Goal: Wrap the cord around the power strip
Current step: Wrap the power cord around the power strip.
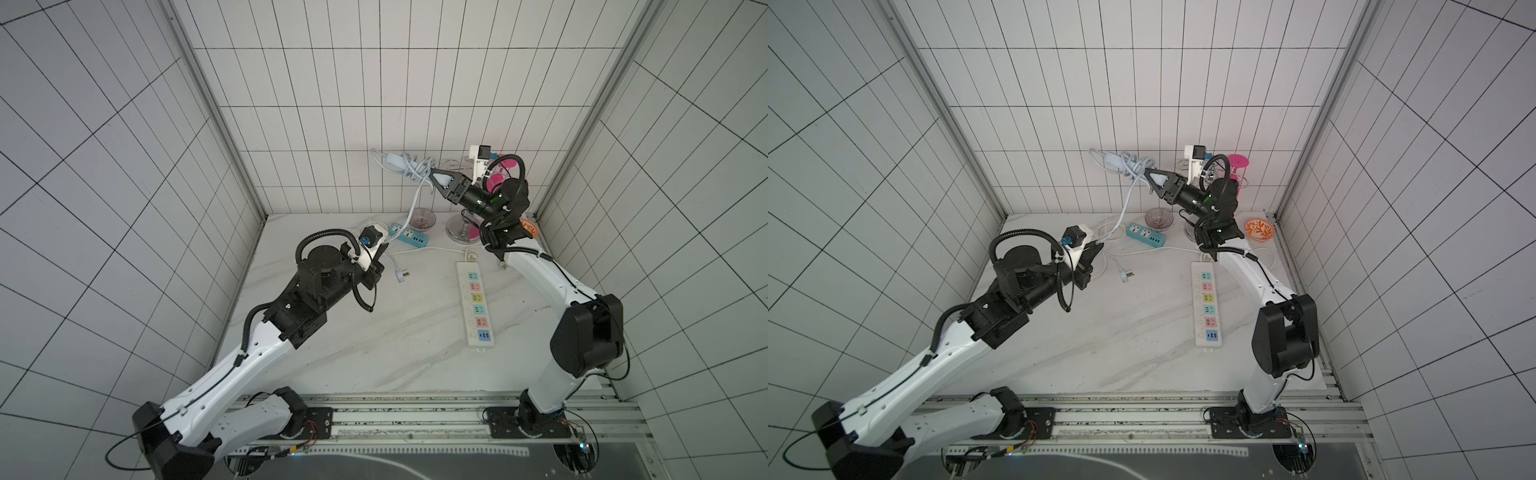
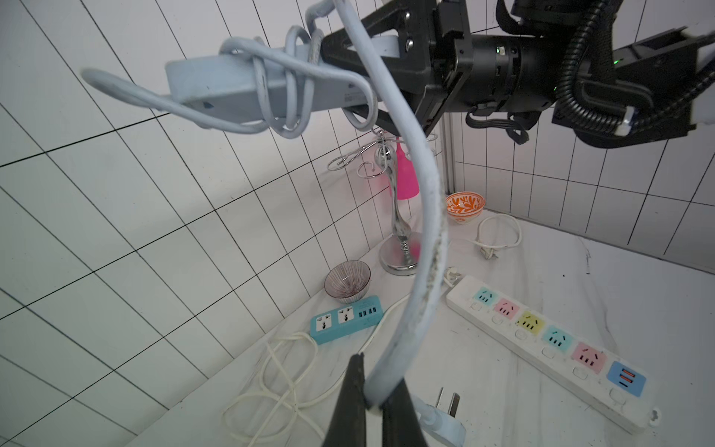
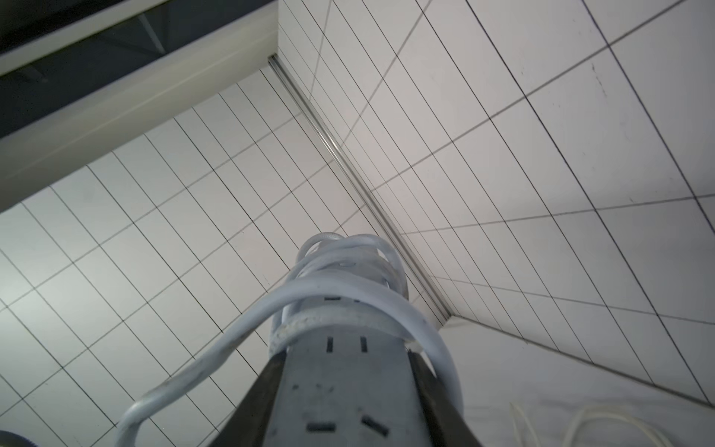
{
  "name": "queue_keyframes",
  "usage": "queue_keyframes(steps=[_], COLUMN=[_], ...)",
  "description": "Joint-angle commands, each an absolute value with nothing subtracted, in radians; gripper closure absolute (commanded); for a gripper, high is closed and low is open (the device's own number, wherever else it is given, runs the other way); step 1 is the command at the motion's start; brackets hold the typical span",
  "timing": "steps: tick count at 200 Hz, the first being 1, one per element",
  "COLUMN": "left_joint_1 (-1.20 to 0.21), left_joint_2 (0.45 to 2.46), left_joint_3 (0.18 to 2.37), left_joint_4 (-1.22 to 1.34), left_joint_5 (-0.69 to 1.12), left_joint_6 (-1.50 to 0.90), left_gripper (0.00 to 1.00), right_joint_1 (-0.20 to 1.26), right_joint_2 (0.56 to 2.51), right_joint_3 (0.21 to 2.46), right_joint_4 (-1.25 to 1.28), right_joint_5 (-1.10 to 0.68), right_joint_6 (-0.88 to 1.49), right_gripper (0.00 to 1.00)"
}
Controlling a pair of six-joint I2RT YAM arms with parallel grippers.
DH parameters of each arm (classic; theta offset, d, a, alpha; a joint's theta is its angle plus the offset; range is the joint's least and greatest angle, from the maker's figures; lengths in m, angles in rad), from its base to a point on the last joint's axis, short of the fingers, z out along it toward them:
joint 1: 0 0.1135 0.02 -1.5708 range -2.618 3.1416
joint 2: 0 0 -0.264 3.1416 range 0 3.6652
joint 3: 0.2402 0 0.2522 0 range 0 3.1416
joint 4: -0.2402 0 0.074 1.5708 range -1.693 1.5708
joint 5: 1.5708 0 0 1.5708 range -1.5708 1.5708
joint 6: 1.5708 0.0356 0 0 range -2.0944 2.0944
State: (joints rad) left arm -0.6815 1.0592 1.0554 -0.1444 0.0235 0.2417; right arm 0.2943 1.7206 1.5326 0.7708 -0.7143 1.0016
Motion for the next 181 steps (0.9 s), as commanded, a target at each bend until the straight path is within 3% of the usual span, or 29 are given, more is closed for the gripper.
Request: queue_keyframes(steps=[1, 65, 115, 157, 181], left_joint_1=[-0.689, -0.688, -0.674, -0.572, -0.498], left_joint_2=[1.079, 1.136, 1.153, 1.159, 1.148], left_joint_3=[1.021, 0.996, 0.976, 0.995, 1.003], left_joint_4=[-0.026, 0.115, 0.198, 0.225, 0.227], left_joint_5=[0.072, 0.080, 0.143, 0.253, 0.318], left_joint_6=[0.209, 0.249, 0.329, 0.332, 0.332], left_gripper=[1.00, 1.00, 1.00, 1.00, 1.00], right_joint_1=[0.255, 0.255, 0.336, 0.500, 0.585], right_joint_2=[1.717, 1.741, 1.692, 1.637, 1.513], right_joint_3=[1.686, 1.779, 1.811, 1.862, 1.726], right_joint_4=[1.224, 1.693, 1.848, 1.811, 1.507], right_joint_5=[-0.717, -0.847, -1.013, -1.285, -1.428], right_joint_6=[1.337, 1.770, 1.884, 1.878, 1.573], right_gripper=[1.00, 1.00, 1.00, 1.00, 1.00])
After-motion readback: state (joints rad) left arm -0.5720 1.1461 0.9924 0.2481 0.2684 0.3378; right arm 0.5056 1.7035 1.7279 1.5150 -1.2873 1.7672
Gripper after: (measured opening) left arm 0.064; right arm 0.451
